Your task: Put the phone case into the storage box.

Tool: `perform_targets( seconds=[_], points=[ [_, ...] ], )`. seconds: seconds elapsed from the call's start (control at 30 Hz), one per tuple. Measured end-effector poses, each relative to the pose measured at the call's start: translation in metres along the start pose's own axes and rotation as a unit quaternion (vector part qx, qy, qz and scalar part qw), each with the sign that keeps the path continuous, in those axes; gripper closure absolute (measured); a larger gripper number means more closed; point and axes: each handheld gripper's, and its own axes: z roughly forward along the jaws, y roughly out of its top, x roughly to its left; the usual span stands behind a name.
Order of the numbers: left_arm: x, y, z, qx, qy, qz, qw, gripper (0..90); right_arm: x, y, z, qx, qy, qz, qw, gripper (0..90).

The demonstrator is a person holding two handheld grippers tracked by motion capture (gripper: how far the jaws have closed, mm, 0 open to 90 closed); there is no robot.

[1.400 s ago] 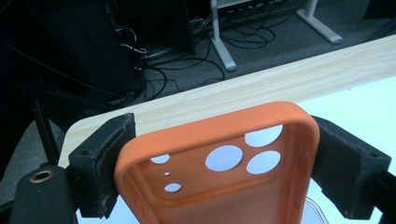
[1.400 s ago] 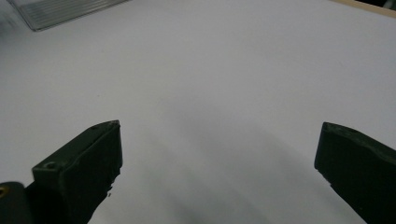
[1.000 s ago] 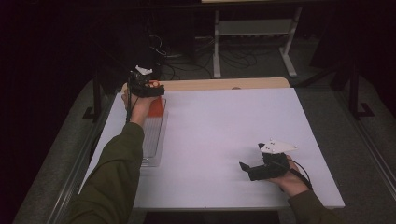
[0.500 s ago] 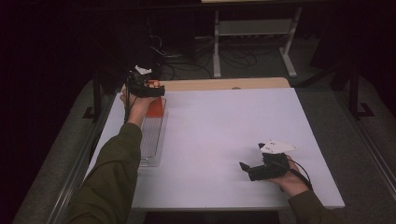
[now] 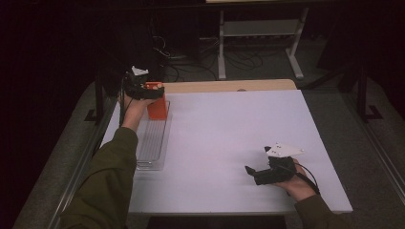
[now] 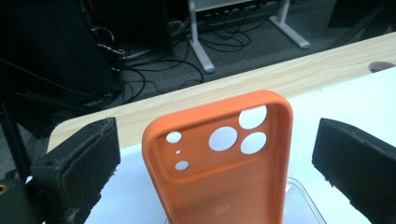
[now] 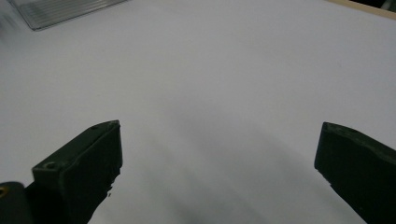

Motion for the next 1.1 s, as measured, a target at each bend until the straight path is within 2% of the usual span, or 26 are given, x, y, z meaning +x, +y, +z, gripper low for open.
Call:
perform_targets(
  seconds=[0.2,0.23,0.5,0.63,0.77,0.83,0.87,0.93,1.07,1.1],
  points=[
    [0.003,-0.004,-0.011,-0.006,-0.026,0.007,0.9996,0.3,-0.001,-0.001,0.0,-0.001,0.0,-0.002,1.0,0.3],
    [0.004,-0.005,-0.013,-0.004,-0.028,0.011,0.9995,0.3,0.0,-0.001,0.0,0.003,0.002,0.005,1.0,0.3],
    [0.008,-0.013,-0.029,0.003,-0.056,0.01,0.9984,0.3,-0.001,0.001,-0.002,-0.003,-0.001,0.003,1.0,0.3],
    [0.01,-0.017,-0.037,0.005,-0.07,0.016,0.9974,0.3,-0.003,0.001,-0.002,-0.003,0.001,0.002,1.0,0.3],
    [0.009,-0.021,-0.047,0.006,-0.093,0.019,0.9954,0.4,-0.004,0.003,-0.003,-0.002,0.003,0.003,1.0,0.3],
    [0.008,-0.023,-0.051,0.005,-0.104,0.027,0.9942,0.4,-0.005,0.004,-0.004,-0.005,0.006,-0.001,1.0,0.3],
    [0.006,-0.024,-0.053,0.007,-0.108,0.03,0.9937,0.4,-0.004,0.004,-0.004,-0.002,0.009,0.004,1.0,0.3],
    [0.004,-0.026,-0.056,0.011,-0.123,0.04,0.9916,0.4,-0.005,0.003,-0.004,0.0,0.009,0.001,1.0,0.3],
    [-0.002,-0.03,-0.062,0.01,-0.148,0.047,0.9878,0.4,-0.005,0.004,-0.005,0.0,0.01,0.0,0.9999,0.3],
    [-0.005,-0.031,-0.063,0.005,-0.152,0.04,0.9876,0.4,-0.005,0.004,-0.005,0.002,0.011,0.004,0.9999,0.3]
  ],
)
